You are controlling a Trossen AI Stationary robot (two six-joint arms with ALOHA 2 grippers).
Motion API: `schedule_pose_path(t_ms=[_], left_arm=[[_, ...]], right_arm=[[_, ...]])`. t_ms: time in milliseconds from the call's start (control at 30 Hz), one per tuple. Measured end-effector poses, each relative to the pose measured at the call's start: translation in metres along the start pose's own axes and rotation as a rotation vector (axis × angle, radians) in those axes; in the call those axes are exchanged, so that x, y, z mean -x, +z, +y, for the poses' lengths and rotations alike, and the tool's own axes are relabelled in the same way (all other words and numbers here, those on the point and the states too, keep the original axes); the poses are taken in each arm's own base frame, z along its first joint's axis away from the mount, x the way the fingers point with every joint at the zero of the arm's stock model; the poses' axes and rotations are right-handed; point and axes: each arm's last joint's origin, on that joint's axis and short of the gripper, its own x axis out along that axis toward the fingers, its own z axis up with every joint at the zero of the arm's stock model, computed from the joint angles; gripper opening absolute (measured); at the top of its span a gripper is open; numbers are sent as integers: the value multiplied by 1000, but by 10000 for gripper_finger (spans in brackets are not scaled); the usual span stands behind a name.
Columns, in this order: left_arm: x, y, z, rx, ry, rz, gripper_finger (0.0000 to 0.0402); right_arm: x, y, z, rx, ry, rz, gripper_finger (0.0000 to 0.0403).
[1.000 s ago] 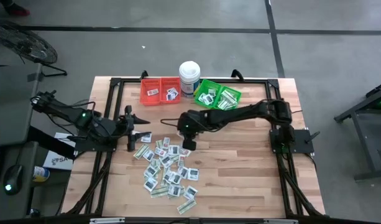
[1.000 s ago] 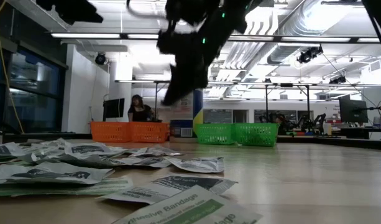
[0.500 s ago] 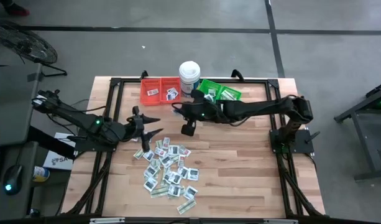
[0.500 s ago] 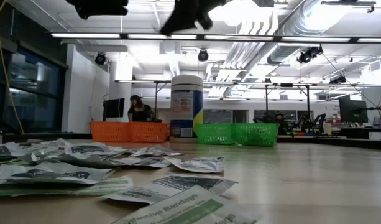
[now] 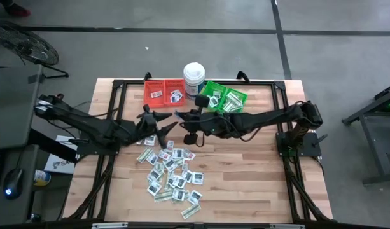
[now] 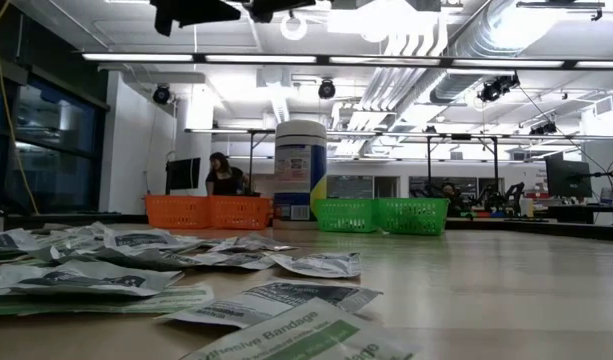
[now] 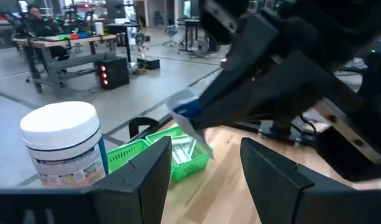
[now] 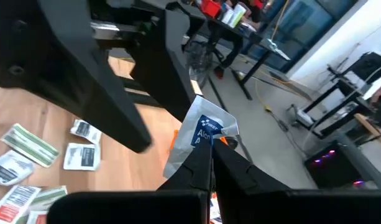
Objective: Pick & Place First Aid Supplies
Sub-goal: Put the blue alcohol pad into the right orange bin
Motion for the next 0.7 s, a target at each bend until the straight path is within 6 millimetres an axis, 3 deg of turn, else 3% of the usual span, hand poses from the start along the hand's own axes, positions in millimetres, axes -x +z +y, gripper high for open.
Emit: schedule_pose_path(t_ms=[433,700], left_arm=[[-7,1,0,64,69,-44,184],[-13,1,5,89,34,-42,121]], right_arm=[[1,1,3,3,37,-12,0],[1,0,2,19,37,-10,0]])
